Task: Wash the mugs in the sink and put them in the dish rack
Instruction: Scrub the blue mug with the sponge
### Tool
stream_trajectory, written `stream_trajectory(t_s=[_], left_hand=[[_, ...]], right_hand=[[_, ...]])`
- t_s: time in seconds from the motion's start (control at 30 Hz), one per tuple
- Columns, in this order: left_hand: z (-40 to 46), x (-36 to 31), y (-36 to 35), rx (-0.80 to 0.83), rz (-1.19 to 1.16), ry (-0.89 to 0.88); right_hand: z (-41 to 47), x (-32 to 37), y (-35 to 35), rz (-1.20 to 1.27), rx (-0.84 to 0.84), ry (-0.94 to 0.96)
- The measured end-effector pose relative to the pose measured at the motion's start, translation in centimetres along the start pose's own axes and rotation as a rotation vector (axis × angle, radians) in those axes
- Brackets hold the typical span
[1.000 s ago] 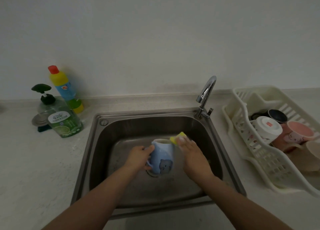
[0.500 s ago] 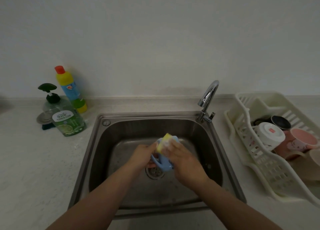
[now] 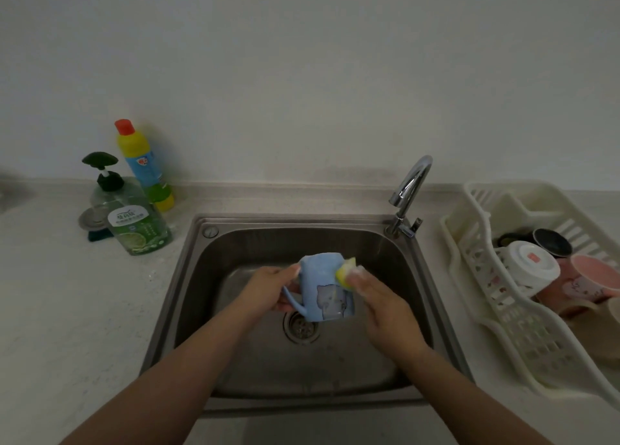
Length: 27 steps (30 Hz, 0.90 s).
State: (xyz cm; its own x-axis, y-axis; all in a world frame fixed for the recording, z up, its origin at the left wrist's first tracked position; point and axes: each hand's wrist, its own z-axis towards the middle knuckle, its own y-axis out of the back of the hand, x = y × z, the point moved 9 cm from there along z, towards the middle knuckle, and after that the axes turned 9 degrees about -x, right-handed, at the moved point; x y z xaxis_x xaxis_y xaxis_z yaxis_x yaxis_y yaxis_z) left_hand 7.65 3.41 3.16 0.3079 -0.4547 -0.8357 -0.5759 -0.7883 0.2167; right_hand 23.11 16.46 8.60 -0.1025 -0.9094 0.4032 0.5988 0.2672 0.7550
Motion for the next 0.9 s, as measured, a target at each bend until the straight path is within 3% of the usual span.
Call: stream_trajectory(t_s=[0.07, 0.17, 0.33, 0.43, 0.5, 0.63, 0.8, 0.83, 0.9], left_hand=[[0.1, -0.2, -0.4, 0.016, -0.015, -0.031], [0.2, -0.4, 0.4, -0.013, -0.01, -0.062], [-0.3, -1.2, -0.2, -0.011, 0.136, -0.16], [-0.5, -1.7, -0.6, -0.012, 0.11, -0.175], [-0.4, -1.6, -0.4, -0.013, 0.137, -0.178], [-0.4, -1.4, -0.5, 0.011, 0.164, -0.189], [-0.4, -1.4, 0.7, -0.037, 0.115, -0.198], [-0.4, -1.3, 1.0, -0.047, 0.139, -0.208], [-0.3, -1.2, 1.1, -0.043, 0.169, -0.215]], right_hand=[[1.7, 2.0, -1.1, 0.027, 0.004, 0.02], [-1.2, 4.8, -1.7, 0.047, 0.1, 0.38], [0.9, 1.0, -0.9, 0.02, -0.048, 0.087], [0.7, 5.2, -2.8, 0.012, 0.034, 0.39], [-1.6, 4.4, -1.4, 0.052, 0.05, 0.454], [1.0, 1.0, -0.5, -0.002, -0.053, 0.154], [-2.2, 4.6, -1.4, 0.077, 0.069, 0.417], [-2.9, 3.5, -0.7, 0.097, 0.082, 0.36], [-1.4, 0.4, 0.0, 0.14, 0.02, 0.058]])
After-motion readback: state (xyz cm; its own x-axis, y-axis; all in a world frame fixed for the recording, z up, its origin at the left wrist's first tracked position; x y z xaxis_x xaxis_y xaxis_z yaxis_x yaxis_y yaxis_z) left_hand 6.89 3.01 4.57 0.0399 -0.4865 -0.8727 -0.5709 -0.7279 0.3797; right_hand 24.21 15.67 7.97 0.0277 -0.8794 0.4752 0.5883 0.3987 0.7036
